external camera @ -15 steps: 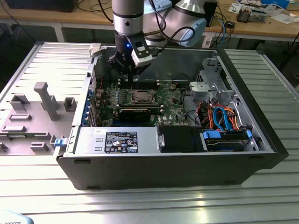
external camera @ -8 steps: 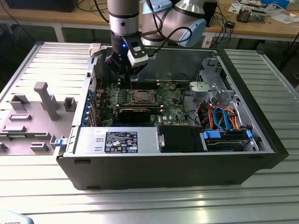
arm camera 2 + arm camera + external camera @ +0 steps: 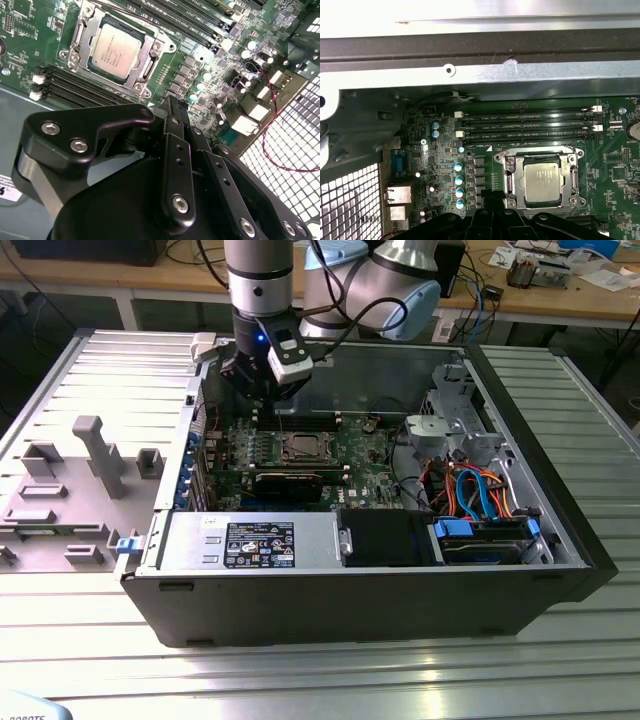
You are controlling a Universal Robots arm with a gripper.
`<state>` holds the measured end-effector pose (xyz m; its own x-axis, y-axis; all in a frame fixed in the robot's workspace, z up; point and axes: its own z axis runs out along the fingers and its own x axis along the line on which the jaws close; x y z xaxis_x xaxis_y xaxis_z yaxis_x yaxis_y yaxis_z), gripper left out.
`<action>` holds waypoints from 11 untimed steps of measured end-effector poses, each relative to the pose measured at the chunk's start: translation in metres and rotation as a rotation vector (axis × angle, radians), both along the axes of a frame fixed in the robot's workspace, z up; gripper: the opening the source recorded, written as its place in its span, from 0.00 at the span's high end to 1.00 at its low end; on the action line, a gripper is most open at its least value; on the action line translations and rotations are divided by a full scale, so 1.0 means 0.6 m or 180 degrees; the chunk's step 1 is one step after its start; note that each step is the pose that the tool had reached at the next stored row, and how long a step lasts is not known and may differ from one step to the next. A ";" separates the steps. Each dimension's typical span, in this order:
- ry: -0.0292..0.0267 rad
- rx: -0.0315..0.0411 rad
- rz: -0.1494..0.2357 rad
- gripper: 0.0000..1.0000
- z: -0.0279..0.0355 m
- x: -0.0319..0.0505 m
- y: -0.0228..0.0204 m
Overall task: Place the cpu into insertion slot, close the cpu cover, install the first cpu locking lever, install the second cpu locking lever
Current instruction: 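Install the first cpu locking lever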
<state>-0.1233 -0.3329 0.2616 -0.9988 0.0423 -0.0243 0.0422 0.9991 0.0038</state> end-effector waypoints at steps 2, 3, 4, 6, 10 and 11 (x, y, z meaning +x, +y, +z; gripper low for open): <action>0.0000 0.0000 0.0001 0.89 0.000 0.000 0.0000; 0.0000 0.0001 0.0003 0.89 0.000 -0.002 0.0000; 0.0000 0.0001 0.0005 0.89 0.000 -0.003 0.0000; 0.0000 0.0000 0.0011 0.89 -0.001 -0.006 0.0000; 0.0000 0.0001 0.0021 0.89 -0.001 -0.009 0.0000; 0.0000 0.0001 0.0023 0.89 -0.001 -0.011 0.0000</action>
<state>-0.1296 -0.3329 0.2611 -0.9991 0.0351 -0.0243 0.0350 0.9994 0.0041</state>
